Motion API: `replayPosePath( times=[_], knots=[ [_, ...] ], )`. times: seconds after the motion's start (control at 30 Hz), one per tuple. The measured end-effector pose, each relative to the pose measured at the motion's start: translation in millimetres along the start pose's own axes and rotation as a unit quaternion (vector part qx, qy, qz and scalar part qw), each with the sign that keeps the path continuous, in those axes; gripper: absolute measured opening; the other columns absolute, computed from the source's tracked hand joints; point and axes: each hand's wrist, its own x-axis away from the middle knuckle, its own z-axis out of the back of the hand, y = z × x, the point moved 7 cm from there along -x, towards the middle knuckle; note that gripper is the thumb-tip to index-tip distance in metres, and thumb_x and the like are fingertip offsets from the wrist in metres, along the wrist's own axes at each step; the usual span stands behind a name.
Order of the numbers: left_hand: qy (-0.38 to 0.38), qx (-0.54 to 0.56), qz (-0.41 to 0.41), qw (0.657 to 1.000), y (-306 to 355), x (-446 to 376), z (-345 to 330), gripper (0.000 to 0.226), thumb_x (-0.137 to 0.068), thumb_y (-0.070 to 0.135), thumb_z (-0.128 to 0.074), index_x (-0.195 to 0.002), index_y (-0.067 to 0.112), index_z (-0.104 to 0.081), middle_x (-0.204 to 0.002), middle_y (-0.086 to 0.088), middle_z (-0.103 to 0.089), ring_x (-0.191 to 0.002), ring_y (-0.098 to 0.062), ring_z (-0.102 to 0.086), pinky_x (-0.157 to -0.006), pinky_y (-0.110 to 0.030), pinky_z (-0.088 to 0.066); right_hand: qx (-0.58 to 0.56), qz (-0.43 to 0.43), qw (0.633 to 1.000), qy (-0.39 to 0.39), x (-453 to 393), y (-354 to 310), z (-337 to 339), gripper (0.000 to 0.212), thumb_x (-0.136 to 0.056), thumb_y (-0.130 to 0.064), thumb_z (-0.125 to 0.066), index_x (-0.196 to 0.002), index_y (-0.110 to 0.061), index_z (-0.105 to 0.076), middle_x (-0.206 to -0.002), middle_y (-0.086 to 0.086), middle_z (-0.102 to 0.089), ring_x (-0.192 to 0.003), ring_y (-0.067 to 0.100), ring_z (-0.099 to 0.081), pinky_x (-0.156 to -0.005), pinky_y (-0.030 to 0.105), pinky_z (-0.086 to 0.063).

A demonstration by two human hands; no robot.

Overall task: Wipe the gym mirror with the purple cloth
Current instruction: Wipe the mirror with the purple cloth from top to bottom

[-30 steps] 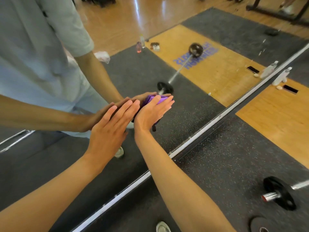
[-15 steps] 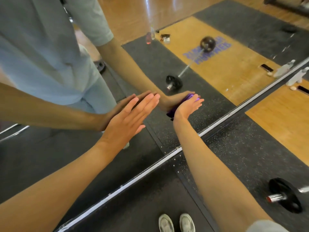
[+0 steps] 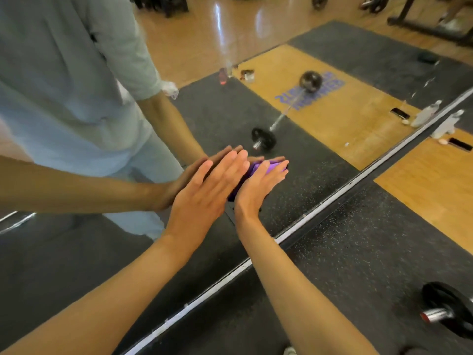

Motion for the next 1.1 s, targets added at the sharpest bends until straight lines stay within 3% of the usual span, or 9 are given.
replayPosePath(
  times=[0.17,0.43,0.67,0.9,1.1],
  knots=[
    [0.009,0.04,0.029,0.999,40,-7,-11,0.083,-0.105,0.046,-0.042,-0.168,0.011,-0.001,-0.176,-0.004,-0.004,-0.161,-0.017,-0.004,-0.127,-0.053,0.013,0.022,0.072,0.997,0.002,-19,9,7,0.068,-0.109,-0.052,-0.024,-0.166,-0.029,0.005,-0.174,-0.002,0.015,-0.159,0.011,0.014,-0.127,0.034,0.004],
    [-0.032,0.043,0.066,0.996,117,5,-28,0.114,-0.092,0.072,-0.051,-0.167,0.008,0.007,-0.176,-0.01,0.007,-0.162,-0.023,0.002,-0.126,-0.053,0.01,0.015,0.11,0.993,0.037,-80,60,38,0.062,-0.112,-0.04,-0.028,-0.167,-0.021,-0.003,-0.175,0.003,0.007,-0.16,0.015,0.008,-0.127,0.034,0.001],
    [-0.023,0.024,0.08,0.996,208,43,-66,0.119,-0.089,0.072,-0.06,-0.168,0.011,0.004,-0.177,-0.008,0.005,-0.16,-0.021,0.005,-0.126,-0.054,0.011,0.039,0.177,0.982,0.054,-120,141,59,0.07,-0.104,-0.047,-0.024,-0.167,-0.02,-0.007,-0.175,0.003,0.001,-0.16,0.014,0.003,-0.12,0.024,0.002],
    [0.01,0.066,0.14,0.988,280,73,-95,0.118,-0.088,0.075,-0.056,-0.168,0.01,0.002,-0.177,-0.004,-0.001,-0.162,-0.023,-0.007,-0.125,-0.054,0.001,0.036,0.18,0.979,0.085,-149,279,85,0.069,-0.104,-0.047,-0.024,-0.166,-0.021,-0.013,-0.175,0.004,-0.005,-0.16,0.016,-0.002,-0.123,0.029,-0.003],
    [-0.01,0.037,0.143,0.989,339,98,-130,0.141,-0.074,0.089,-0.059,-0.166,0.01,0.012,-0.177,-0.007,0.01,-0.162,-0.027,0.003,-0.123,-0.059,0.012,0.02,0.084,0.993,0.076,-188,434,119,0.059,-0.113,-0.037,-0.028,-0.167,-0.021,-0.009,-0.175,0.002,-0.002,-0.161,0.016,0.001,-0.13,0.042,-0.006]
  ],
)
